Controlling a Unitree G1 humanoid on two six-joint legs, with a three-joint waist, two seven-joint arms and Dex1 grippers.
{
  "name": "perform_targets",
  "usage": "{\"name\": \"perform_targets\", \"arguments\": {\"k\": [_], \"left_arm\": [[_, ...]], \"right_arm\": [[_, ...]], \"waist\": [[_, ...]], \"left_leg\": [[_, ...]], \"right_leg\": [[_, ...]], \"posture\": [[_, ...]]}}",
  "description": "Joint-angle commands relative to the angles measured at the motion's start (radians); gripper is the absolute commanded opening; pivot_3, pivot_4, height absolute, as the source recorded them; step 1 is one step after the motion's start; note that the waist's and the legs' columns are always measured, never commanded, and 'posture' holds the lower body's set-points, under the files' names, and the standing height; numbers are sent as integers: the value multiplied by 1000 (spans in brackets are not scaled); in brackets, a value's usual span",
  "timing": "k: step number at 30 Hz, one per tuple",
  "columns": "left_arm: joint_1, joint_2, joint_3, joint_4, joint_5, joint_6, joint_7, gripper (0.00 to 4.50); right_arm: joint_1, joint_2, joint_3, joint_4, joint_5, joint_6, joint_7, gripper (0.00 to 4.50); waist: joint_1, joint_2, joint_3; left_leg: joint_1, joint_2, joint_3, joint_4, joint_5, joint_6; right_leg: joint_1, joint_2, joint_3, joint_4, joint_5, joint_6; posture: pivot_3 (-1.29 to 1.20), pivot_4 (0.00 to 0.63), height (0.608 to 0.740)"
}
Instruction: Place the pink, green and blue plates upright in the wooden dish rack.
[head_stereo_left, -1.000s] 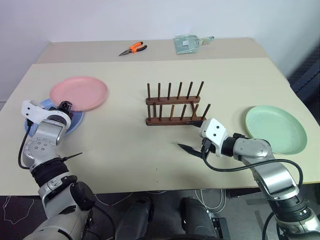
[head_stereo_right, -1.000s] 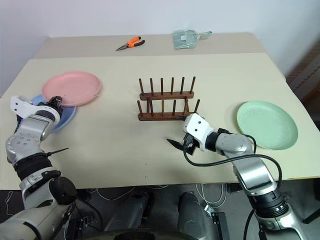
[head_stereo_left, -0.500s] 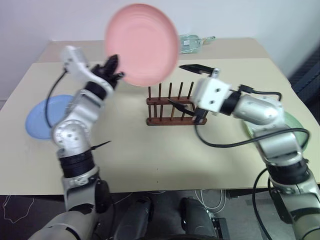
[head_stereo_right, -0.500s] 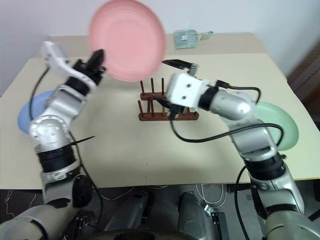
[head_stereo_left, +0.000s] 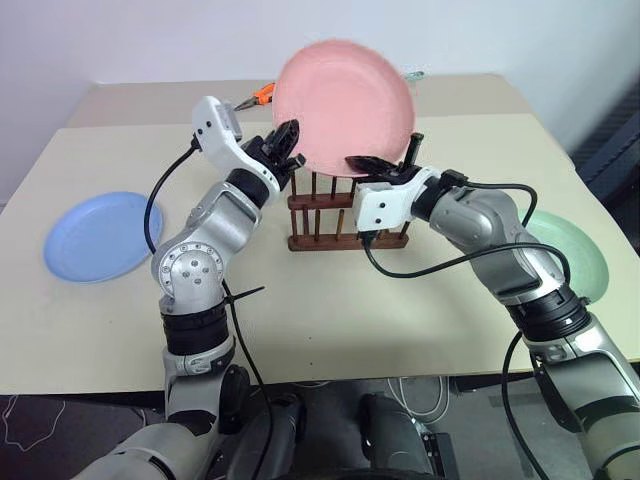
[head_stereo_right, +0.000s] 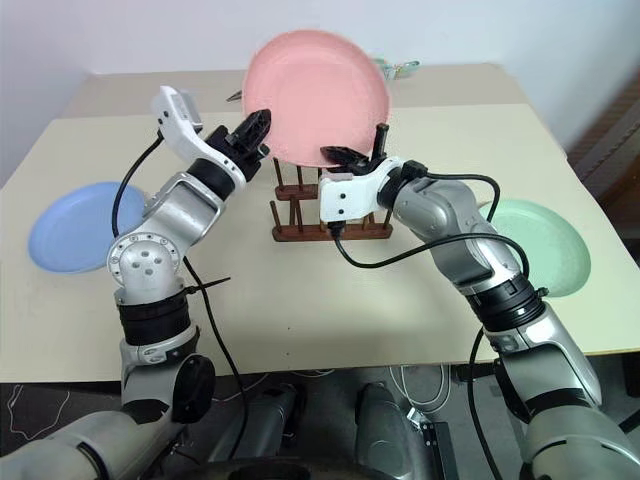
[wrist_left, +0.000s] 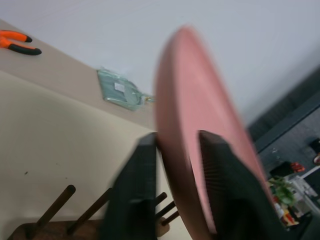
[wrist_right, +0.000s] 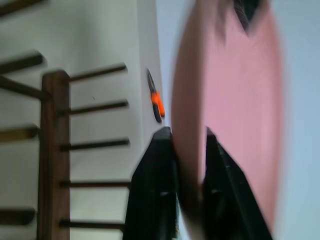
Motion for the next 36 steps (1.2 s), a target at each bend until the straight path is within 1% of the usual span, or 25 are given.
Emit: {"name": "perform_targets", "arguments": {"k": [1,2,3,4,5,6,7,8,9,11,13,14,16,20,25,30,33,34,35,36], "left_arm": [[-29,14,12,-47,-7,-71,-54,3252],[-38,31,30,-41,19,-108,-60,3732],[-22,111,2,-37,128,-165,-105,4201],[14,208,-40,-34,238,-223,-178,4201],[42,276,-74,-29,312,-265,-233,4201],[89,348,-117,-25,379,-320,-311,4201],[128,387,-138,-19,404,-362,-376,4201],[166,418,-159,-13,425,-402,-437,4201],[198,443,-179,-9,445,-435,-490,4201],[254,470,-212,-24,449,-466,-600,4201],[304,492,-261,-67,450,-488,-704,4201],[326,493,-290,-92,445,-486,-741,4201],[355,485,-328,-127,437,-475,-781,4201],[381,447,-390,-179,441,-455,-810,4201],[382,410,-427,-199,457,-444,-812,4201],[384,401,-432,-196,472,-442,-815,4201],[388,401,-440,-195,481,-444,-825,4243],[390,401,-442,-196,485,-445,-828,4243],[392,397,-444,-196,487,-445,-828,4243],[394,395,-447,-195,489,-444,-829,4243]], "right_arm": [[7,-2,-61,-28,-17,15,-25,0],[23,2,-95,-38,8,39,-30,0],[45,14,-156,-65,80,74,-20,0],[73,43,-232,-112,195,136,1,0],[92,65,-284,-149,274,182,18,0],[111,125,-361,-216,430,285,28,0],[122,192,-436,-275,584,397,16,0],[133,251,-513,-328,743,527,-8,0],[150,287,-571,-374,865,625,-17,0],[197,320,-638,-443,1015,740,-36,0],[233,356,-672,-493,1107,807,-98,0],[241,387,-686,-515,1156,841,-153,0],[255,421,-693,-554,1224,886,-231,0],[296,411,-651,-591,1216,916,-303,0],[328,404,-628,-580,1231,922,-346,0],[340,396,-621,-544,1230,924,-374,0],[335,379,-610,-521,1214,913,-376,1248],[335,374,-607,-520,1212,910,-375,1728],[329,352,-595,-518,1182,890,-366,2311],[321,326,-585,-515,1146,864,-356,2786]], "waist": [[1,0,0],[2,0,0],[1,0,0],[-1,0,0],[-7,1,0],[-11,2,0],[-18,2,0],[-20,3,0],[-21,4,0],[-14,4,0],[-11,4,1],[-11,5,1],[-10,8,3],[-10,11,3],[-10,11,3],[-10,11,3],[-9,11,3],[-9,11,3],[-8,11,3],[-8,11,3]], "left_leg": [[0,0,0,0,0,0],[0,0,0,0,0,0],[0,0,0,0,0,0],[0,0,0,0,0,0],[0,0,1,-2,0,0],[1,2,3,-3,0,0],[1,2,4,-4,0,0],[2,3,5,-6,0,0],[2,3,4,-6,0,0],[2,3,2,-7,-3,6],[2,4,1,-7,-3,6],[2,4,1,-7,-4,6],[2,5,2,-7,-4,6],[2,6,3,-8,-3,6],[2,6,4,-8,-3,6],[2,6,4,-8,-3,6],[2,6,4,-8,-3,6],[2,6,4,-8,-3,6],[2,6,4,-8,-3,6],[2,6,4,-8,-3,6]], "right_leg": [[0,0,0,0,0,0],[0,0,0,0,0,0],[0,0,0,0,0,0],[0,0,0,0,0,0],[-1,0,1,0,0,-1],[-2,2,3,0,1,-2],[-2,2,4,0,2,-3],[-2,2,5,0,2,-3],[-2,2,5,0,2,-4],[-1,2,4,-2,3,-5],[-1,4,3,-6,4,-8],[0,4,3,-7,4,-8],[-1,4,4,-7,4,-9],[-2,5,5,-7,5,-9],[-2,5,5,-7,5,-8],[-2,5,5,-7,5,-8],[-2,5,5,-7,5,-8],[-2,5,5,-7,5,-8],[-2,5,5,-7,5,-8],[-2,5,5,-7,5,-8]], "posture": [[0,150,739],[0,150,739],[0,150,739],[0,150,739],[0,150,739],[0,150,739],[0,150,739],[0,150,739],[0,150,739],[0,150,739],[0,150,739],[0,150,739],[0,150,739],[0,150,739],[0,150,739],[0,150,739],[0,150,739],[0,150,739],[0,150,739],[0,150,739]]}}
